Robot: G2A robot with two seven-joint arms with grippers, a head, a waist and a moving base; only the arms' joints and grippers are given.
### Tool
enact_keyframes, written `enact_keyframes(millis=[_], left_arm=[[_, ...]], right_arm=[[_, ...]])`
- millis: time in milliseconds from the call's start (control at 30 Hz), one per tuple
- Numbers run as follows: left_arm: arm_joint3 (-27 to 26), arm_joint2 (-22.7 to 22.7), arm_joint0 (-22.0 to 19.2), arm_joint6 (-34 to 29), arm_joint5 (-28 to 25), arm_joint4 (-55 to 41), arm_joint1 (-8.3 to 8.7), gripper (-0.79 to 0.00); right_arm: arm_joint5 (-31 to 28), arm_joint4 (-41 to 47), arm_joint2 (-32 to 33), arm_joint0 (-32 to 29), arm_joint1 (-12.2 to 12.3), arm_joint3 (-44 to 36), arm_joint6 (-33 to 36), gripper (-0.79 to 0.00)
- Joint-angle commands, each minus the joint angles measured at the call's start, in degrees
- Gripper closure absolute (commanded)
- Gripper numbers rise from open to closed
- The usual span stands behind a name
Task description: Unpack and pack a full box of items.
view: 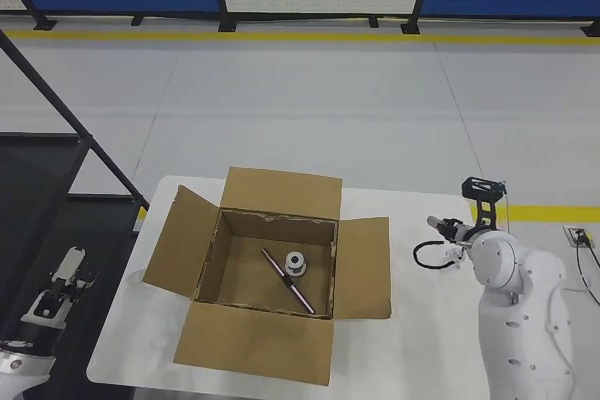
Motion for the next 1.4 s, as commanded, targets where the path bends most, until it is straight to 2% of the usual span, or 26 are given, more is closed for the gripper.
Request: enact_keyframes(millis=[0, 267, 567, 733, 800, 833, 900, 1033, 1100, 1133, 1233, 1367], left_arm=[[0.00, 0.00, 0.00, 0.00, 0.00, 0.00, 0.00, -0.785], [0.00, 0.00, 0.00, 0.00, 0.00, 0.00, 0.00, -0.785], [0.00, 0.00, 0.00, 0.00, 0.00, 0.00, 0.00, -0.785], [0.00, 0.00, 0.00, 0.00, 0.00, 0.00, 0.00, -0.785], [0.00, 0.00, 0.00, 0.00, 0.00, 0.00, 0.00, -0.785], [0.00, 0.00, 0.00, 0.00, 0.00, 0.00, 0.00, -0.785], [0.00, 0.00, 0.00, 0.00, 0.00, 0.00, 0.00, -0.785], [0.00, 0.00, 0.00, 0.00, 0.00, 0.00, 0.00, -0.785], [0.00, 0.00, 0.00, 0.00, 0.00, 0.00, 0.00, -0.785], [0.00, 0.00, 0.00, 0.00, 0.00, 0.00, 0.00, -0.785], [0.00, 0.00, 0.00, 0.00, 0.00, 0.00, 0.00, -0.785], [0.00, 0.00, 0.00, 0.00, 0.00, 0.00, 0.00, -0.785]], right_arm=[[-0.48, 0.25, 1.00, -1.36, 0.27, 0.18, -0.98, -0.785], [-1.05, 1.31, 2.35, -4.56, 0.95, 2.13, -4.33, -0.785], [-1.38, 3.49, 2.25, -5.07, 1.47, 7.78, -11.76, -0.785], [-1.58, 3.70, 1.99, -4.49, 1.85, 10.78, -13.32, -0.767], [-1.27, 3.41, 1.89, -3.81, 2.02, 12.39, -13.74, -0.680], [-1.24, 3.59, 1.78, -3.47, 2.07, 13.24, -13.83, -0.610], [-1.23, 3.65, 1.64, -2.85, 2.22, 14.63, -14.18, -0.376], [-1.29, 3.76, 1.55, -1.94, 2.56, 16.43, -14.58, -0.172], [-1.25, 4.01, 1.54, -1.62, 2.71, 16.89, -14.70, -0.028], [-1.29, 4.46, 1.56, -1.66, 2.75, 16.70, -14.97, 0.000], [-2.29, 6.28, 1.69, -2.78, 2.90, 13.90, -15.79, 0.000], [-3.44, 9.55, 1.55, -5.91, 2.96, 4.93, -16.18, 0.000]])
